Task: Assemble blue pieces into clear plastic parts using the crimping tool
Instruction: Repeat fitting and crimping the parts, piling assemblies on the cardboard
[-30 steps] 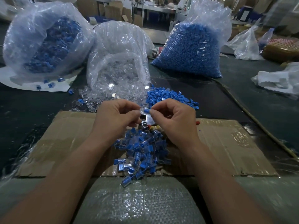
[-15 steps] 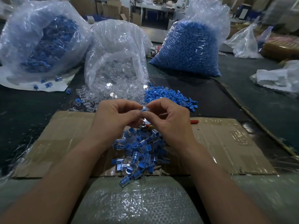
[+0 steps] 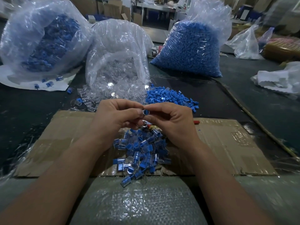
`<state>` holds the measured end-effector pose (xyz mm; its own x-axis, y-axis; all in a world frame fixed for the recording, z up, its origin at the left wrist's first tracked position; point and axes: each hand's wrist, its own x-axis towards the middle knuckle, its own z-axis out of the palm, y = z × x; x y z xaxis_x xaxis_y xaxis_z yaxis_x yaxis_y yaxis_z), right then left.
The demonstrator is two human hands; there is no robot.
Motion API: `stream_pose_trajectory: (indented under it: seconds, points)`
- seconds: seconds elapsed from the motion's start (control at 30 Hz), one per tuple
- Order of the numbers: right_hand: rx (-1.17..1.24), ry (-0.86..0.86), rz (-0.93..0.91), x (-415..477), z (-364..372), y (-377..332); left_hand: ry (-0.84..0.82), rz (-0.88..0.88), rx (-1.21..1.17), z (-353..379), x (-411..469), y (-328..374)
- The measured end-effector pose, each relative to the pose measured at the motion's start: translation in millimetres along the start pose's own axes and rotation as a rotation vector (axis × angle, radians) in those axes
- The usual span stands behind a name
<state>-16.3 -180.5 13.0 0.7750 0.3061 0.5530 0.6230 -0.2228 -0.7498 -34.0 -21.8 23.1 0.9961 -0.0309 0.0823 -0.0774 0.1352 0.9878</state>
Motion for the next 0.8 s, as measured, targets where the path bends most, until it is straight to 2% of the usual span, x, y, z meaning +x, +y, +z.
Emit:
stream_pose_trajectory:
  seconds: [0.37,0.8]
  points:
    - [-0.085,0.042,-0.053,0.7,-1.0,4.0,-0.042,-0.028,-0.031,-0.2,4.2,-3.2]
    - [-0.186,0.01,-0.1,-0.4,1.2,-1.0,-0.067,-0.011,0.042,-2.3,7.1,-8.1]
